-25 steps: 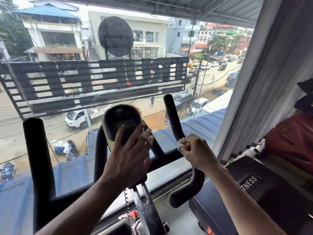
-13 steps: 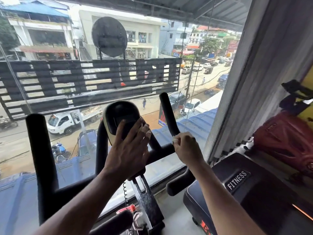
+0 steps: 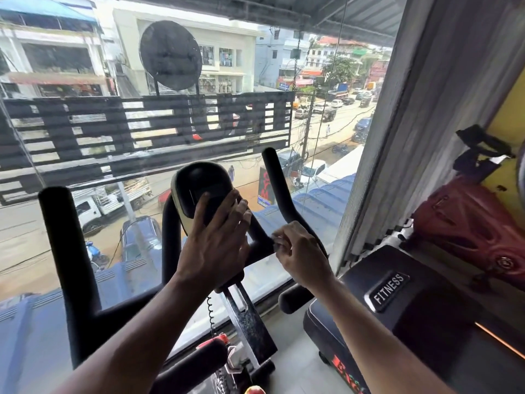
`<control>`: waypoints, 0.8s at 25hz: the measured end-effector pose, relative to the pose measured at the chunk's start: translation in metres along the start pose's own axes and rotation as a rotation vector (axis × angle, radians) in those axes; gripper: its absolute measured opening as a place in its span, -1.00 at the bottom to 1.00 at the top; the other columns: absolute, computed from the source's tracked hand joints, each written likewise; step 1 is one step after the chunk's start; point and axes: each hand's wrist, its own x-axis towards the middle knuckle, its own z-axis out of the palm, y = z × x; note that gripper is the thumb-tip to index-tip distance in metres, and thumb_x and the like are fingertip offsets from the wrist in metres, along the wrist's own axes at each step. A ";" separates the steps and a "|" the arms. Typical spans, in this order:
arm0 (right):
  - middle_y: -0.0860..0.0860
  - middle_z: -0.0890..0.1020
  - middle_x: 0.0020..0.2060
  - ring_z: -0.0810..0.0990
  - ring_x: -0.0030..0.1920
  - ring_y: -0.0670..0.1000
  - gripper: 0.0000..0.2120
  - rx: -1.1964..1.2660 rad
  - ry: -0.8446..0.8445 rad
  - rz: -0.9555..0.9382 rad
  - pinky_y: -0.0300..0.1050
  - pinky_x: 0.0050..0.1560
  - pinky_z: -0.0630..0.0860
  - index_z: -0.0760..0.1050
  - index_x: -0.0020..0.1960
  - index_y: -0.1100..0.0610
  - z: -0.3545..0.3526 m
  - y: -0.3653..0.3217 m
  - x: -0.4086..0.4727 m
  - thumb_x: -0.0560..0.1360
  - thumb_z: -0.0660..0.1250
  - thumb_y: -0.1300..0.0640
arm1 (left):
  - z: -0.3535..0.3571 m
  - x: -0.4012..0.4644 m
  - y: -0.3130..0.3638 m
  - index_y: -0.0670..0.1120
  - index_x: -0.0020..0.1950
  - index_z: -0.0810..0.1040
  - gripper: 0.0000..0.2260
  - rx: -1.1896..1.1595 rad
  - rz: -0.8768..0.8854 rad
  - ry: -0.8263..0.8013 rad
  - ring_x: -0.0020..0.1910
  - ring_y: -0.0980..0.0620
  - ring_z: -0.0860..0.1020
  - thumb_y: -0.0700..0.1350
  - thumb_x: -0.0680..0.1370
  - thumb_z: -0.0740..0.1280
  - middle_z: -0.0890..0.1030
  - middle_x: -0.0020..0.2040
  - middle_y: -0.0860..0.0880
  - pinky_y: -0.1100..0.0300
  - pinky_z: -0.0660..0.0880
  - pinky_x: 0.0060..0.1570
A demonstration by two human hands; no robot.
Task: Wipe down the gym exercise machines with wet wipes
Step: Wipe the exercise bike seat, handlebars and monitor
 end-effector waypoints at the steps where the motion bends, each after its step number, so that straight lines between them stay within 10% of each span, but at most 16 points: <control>1: -0.02 0.56 -0.03 0.61 -0.08 -0.05 -0.83 -0.009 -0.011 0.012 -0.37 0.00 0.51 0.55 0.04 0.12 -0.006 0.005 -0.002 0.49 0.42 0.30 | 0.000 0.000 0.000 -0.16 0.42 0.56 -0.57 0.002 -0.002 -0.002 0.61 -0.15 0.28 -0.01 0.60 0.26 0.49 0.50 -0.13 -0.37 0.05 0.55; 5: 0.05 0.54 -0.05 0.62 -0.11 0.12 -0.81 -0.119 0.108 0.167 0.01 -0.06 0.63 0.56 0.02 0.13 -0.011 0.019 0.019 0.49 0.30 0.35 | 0.002 -0.001 0.000 -0.16 0.41 0.56 -0.58 -0.005 -0.004 0.006 0.61 -0.15 0.28 -0.01 0.61 0.25 0.50 0.49 -0.12 -0.38 0.06 0.54; 10: -0.02 0.57 -0.02 0.61 -0.11 -0.07 -0.87 0.035 0.162 0.098 -0.39 -0.01 0.49 0.65 0.05 0.14 0.013 -0.011 -0.001 0.53 0.38 0.24 | 0.002 0.000 0.000 -0.16 0.42 0.55 -0.58 -0.001 -0.009 0.012 0.62 -0.14 0.26 -0.01 0.63 0.22 0.49 0.50 -0.11 -0.37 0.06 0.55; 20: 0.16 0.56 0.08 0.62 0.09 0.20 -0.76 -0.084 0.098 0.229 0.04 0.17 0.57 0.64 0.14 0.23 0.003 0.005 0.022 0.55 0.27 0.31 | 0.002 -0.002 -0.001 -0.14 0.45 0.53 -0.58 0.026 0.003 -0.003 0.64 -0.12 0.22 -0.02 0.63 0.20 0.47 0.52 -0.10 -0.36 0.05 0.56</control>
